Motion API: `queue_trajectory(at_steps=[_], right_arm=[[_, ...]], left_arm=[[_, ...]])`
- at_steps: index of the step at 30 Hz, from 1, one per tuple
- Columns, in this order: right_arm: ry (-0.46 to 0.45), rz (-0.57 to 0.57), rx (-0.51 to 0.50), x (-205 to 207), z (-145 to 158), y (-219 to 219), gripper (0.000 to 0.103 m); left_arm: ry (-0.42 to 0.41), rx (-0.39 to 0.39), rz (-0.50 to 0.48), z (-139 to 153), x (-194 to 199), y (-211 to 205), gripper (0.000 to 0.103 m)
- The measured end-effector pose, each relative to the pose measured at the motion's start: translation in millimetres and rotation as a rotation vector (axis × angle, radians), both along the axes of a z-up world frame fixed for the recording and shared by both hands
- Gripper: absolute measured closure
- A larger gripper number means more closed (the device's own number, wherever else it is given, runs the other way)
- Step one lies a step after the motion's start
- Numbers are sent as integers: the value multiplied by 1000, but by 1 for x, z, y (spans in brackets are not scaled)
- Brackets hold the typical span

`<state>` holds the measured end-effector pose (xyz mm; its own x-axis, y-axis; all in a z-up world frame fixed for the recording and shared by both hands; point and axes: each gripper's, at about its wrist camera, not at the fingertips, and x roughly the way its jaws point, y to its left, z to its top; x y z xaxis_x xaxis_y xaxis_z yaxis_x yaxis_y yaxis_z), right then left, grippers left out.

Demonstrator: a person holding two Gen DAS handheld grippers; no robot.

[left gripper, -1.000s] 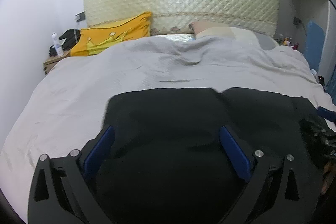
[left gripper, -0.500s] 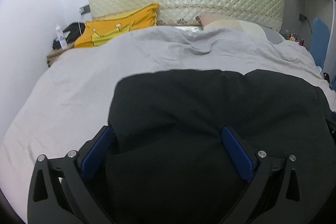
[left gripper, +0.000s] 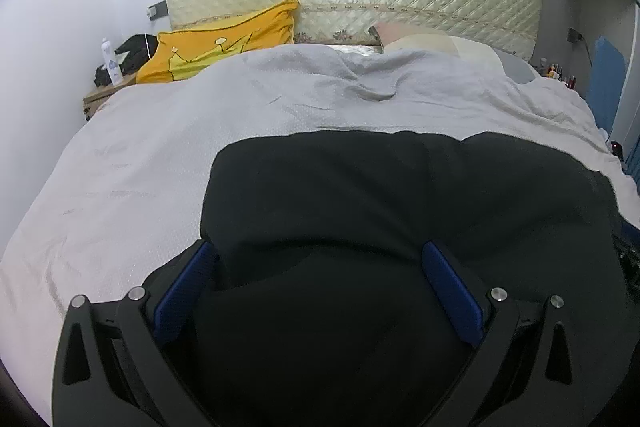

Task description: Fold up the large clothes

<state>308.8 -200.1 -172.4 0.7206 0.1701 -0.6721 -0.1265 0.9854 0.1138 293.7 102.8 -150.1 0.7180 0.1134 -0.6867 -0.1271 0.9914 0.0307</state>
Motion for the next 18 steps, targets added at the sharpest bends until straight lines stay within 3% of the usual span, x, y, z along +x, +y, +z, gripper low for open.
queue_trajectory(at_steps=[7, 14, 18], right_arm=[[-55, -4, 49, -25, 45, 1, 0], [-158, -10, 91, -67, 128, -2, 0], [-202, 13, 110, -103, 178, 0, 0]], left_arm=[[3, -20, -32, 49, -29, -20, 0], [-121, 20, -59, 140, -89, -51, 0], [-192, -1, -73, 183, -125, -57, 0]])
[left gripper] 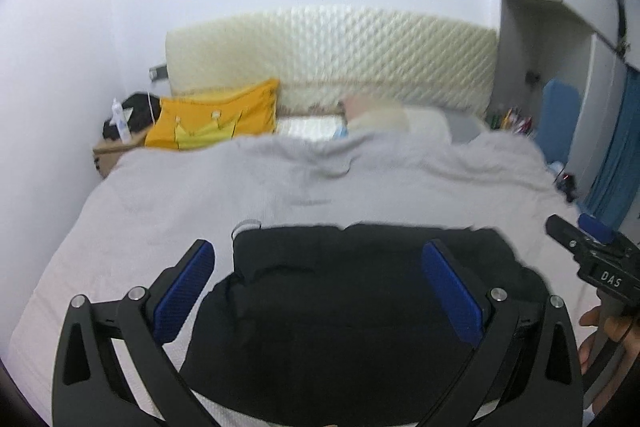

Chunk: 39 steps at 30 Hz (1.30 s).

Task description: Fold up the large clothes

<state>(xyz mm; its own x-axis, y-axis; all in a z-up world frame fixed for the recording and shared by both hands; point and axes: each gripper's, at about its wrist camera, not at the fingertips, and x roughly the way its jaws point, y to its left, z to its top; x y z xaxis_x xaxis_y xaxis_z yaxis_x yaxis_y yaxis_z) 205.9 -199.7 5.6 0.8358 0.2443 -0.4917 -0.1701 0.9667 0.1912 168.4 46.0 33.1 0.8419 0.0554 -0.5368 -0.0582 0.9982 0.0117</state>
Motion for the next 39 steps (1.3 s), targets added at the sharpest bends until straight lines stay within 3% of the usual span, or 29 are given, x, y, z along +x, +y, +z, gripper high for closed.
queue_trajectory(at_steps=[8, 14, 21, 27, 39], right_arm=[[-181, 36, -1, -106, 92, 11, 0], [-256, 42, -12, -177, 115, 14, 0], [-283, 36, -33, -234, 112, 12, 0], [-244, 35, -25, -263, 91, 12, 0], [-182, 36, -44, -288, 46, 25, 0]], left_arm=[[-111, -30, -23, 61, -87, -3, 0], [-147, -39, -18, 75, -137, -1, 0], [-180, -55, -16, 78, -189, 1, 0], [-169, -69, -27, 66, -216, 0, 0], [-108, -70, -47, 33, -231, -9, 0]])
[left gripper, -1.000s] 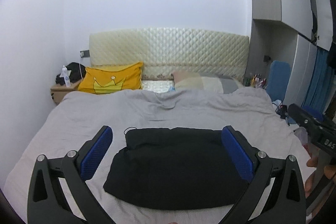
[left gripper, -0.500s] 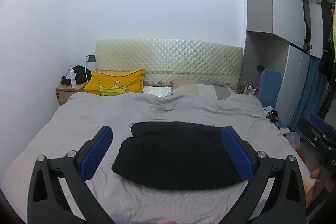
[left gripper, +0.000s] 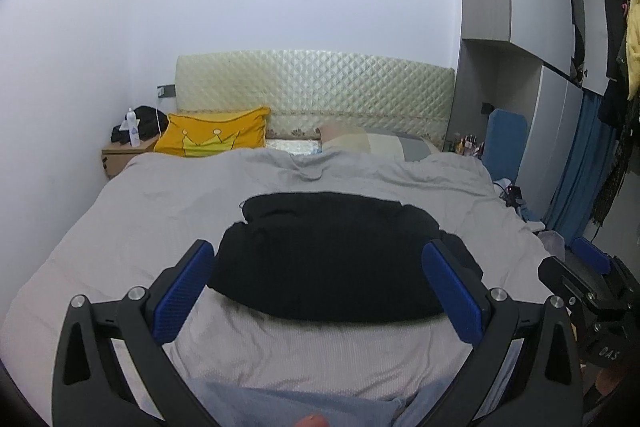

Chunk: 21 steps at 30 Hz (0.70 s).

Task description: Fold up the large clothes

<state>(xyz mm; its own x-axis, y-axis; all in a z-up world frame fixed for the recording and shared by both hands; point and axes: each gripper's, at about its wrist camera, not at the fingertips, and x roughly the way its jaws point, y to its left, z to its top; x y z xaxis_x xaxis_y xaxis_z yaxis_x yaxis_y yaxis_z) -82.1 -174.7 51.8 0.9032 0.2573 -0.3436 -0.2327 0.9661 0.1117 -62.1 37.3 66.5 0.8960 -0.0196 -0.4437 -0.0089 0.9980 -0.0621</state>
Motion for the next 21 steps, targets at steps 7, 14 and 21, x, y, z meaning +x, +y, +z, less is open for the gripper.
queue_trajectory(at_steps=[7, 14, 21], right_arm=[[31, -7, -18, -3, -28, 6, 0], [87, -13, -22, 6, -54, 7, 0], [109, -23, -22, 13, -63, 8, 0]], left_arm=[[41, -1, 2, -30, 3, -1, 0], [94, 10, 1, -53, 12, -1, 0], [122, 3, 8, -61, 20, 2, 0]])
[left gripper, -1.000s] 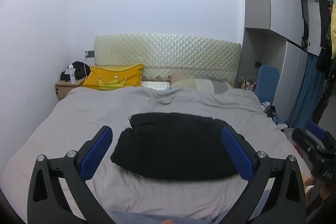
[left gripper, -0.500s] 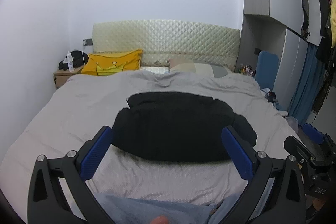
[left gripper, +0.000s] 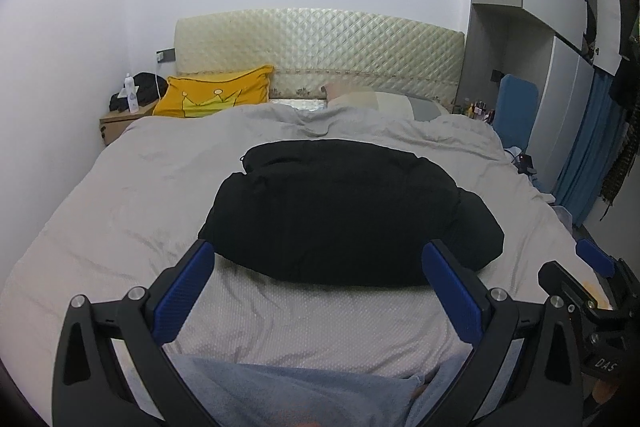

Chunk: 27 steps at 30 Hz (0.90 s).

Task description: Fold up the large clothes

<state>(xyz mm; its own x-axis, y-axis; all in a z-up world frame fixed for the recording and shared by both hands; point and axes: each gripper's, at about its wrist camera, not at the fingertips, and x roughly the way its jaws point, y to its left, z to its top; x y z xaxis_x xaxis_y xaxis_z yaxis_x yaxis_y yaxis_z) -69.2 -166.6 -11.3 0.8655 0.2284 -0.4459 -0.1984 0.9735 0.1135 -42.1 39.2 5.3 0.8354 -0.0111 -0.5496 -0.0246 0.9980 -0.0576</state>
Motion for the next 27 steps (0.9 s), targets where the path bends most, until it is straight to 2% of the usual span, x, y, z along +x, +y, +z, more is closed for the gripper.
queue_trajectory(at_steps=[27], right_arm=[[8, -19, 3, -1, -1, 0, 0]], left_arm=[[15, -4, -14, 1, 1, -1, 0]])
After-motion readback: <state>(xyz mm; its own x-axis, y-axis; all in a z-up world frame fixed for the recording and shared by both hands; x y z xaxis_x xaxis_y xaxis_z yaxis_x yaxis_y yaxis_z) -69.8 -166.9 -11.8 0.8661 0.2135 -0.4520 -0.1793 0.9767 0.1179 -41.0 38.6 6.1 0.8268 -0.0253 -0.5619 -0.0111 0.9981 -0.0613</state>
